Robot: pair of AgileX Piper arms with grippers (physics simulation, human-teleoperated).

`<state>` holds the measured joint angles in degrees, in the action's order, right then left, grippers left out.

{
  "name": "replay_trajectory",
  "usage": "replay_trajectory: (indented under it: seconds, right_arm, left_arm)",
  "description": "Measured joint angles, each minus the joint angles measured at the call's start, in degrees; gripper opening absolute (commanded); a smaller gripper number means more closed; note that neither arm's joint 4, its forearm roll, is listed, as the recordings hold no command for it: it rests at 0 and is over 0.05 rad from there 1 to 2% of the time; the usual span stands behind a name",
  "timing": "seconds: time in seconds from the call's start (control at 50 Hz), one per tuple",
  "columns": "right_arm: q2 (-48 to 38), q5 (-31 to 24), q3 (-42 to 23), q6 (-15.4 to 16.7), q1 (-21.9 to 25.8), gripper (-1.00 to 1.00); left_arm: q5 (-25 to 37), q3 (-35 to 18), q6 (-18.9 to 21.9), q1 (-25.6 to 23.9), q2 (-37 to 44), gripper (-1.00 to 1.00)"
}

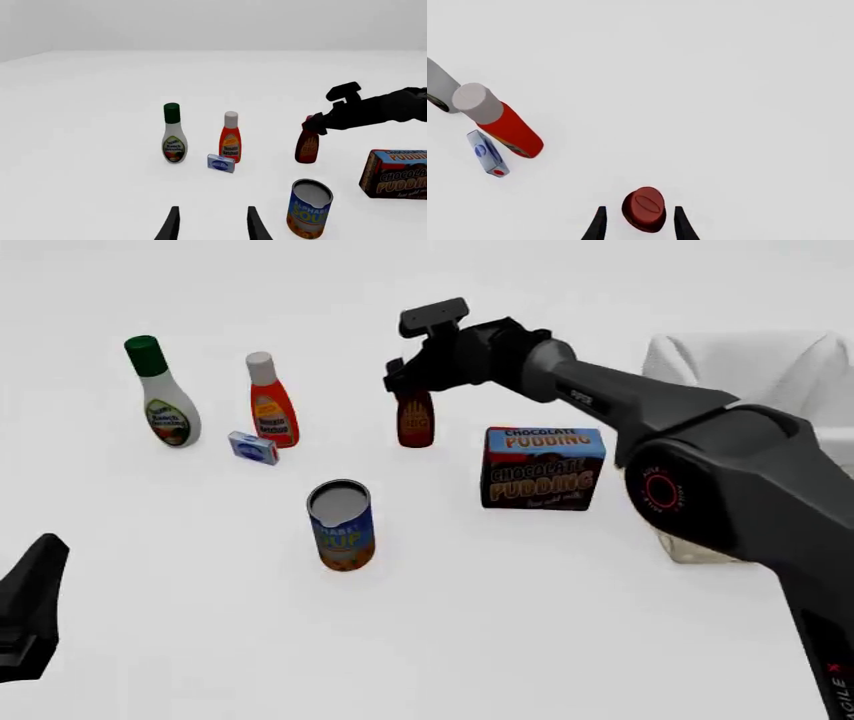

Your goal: Pick the bbq sauce and place it in the basket.

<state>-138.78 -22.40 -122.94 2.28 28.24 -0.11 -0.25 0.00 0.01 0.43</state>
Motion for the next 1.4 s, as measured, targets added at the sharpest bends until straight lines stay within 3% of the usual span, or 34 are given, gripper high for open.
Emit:
replay_trajectory:
  seconds: [0.46, 0.48, 1.04, 1.4]
  right_arm:
    - [-4.9, -2.5, -5.2, -0.4, 0.0, 1.00]
    - [-5.0, -2.6, -5.3, -0.4, 0.0, -1.00]
    - [-4.3, -2.3, -4.8, 0.5, -0.5, -1.00]
    - [1.1, -2.9, -2.4, 1.1, -0.2, -1.00]
  left_arm:
    - [0.0, 0.0, 0.0, 0.0, 0.0, 1.00]
    - [0.0, 0.0, 0.0, 0.0, 0.0, 1.00]
    - [0.0, 0.0, 0.0, 0.0, 0.0, 1.00]
    - [0.0, 0.0, 0.0, 0.0, 0.0, 1.00]
